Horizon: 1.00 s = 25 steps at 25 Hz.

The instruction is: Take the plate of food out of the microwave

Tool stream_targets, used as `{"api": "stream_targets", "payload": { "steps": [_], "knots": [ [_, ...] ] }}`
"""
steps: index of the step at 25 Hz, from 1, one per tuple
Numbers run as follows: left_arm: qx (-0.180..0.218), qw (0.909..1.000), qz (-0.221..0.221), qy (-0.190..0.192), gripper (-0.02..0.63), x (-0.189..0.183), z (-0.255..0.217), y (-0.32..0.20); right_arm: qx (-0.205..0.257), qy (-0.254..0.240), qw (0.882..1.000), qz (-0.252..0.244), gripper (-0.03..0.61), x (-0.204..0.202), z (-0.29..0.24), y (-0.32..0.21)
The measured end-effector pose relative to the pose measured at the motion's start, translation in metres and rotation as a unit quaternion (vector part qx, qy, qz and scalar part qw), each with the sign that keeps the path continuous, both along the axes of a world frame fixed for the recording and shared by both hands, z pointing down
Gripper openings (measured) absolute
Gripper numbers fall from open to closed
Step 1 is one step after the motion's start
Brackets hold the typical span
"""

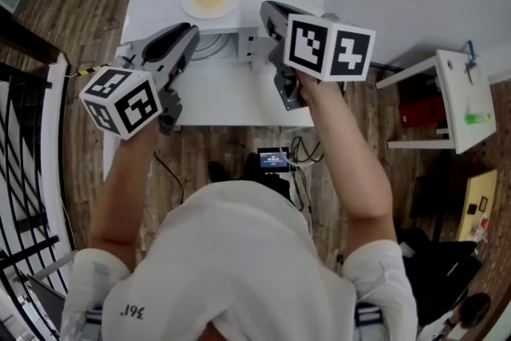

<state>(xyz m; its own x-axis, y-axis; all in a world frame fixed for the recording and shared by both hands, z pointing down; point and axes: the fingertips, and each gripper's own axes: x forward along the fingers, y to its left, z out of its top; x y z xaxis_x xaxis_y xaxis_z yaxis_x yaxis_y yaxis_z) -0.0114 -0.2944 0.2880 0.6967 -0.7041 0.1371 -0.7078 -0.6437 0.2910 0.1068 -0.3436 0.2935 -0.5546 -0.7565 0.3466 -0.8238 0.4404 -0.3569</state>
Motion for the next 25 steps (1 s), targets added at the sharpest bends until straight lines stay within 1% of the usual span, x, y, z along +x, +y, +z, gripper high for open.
{"api": "stream_targets", "payload": {
  "steps": [6,11,14,19,25],
  "knots": [
    [0.002,1.0,0.007,-0.006,0.072,0.003,0.013,0.03,-0.007,-0.034,0.999,-0.012,0.002,-0.001,0.012,0.031],
    [-0.01,0.9999,0.004,0.011,0.072,-0.001,0.028,0.049,-0.003,-0.043,0.999,-0.012,0.002,0.001,0.018,0.048],
    [-0.011,0.9999,0.002,0.013,0.072,-0.003,0.035,0.06,0.005,-0.038,0.999,-0.016,0.002,0.001,0.025,0.059],
    [-0.016,0.9999,0.005,0.001,0.072,-0.003,0.049,0.074,0.016,-0.03,0.999,-0.026,0.002,0.001,0.038,0.075],
    [-0.038,0.9992,0.005,0.011,0.072,-0.006,0.068,0.086,0.042,0.005,0.998,-0.037,0.002,0.001,0.047,0.092]
  ]
}}
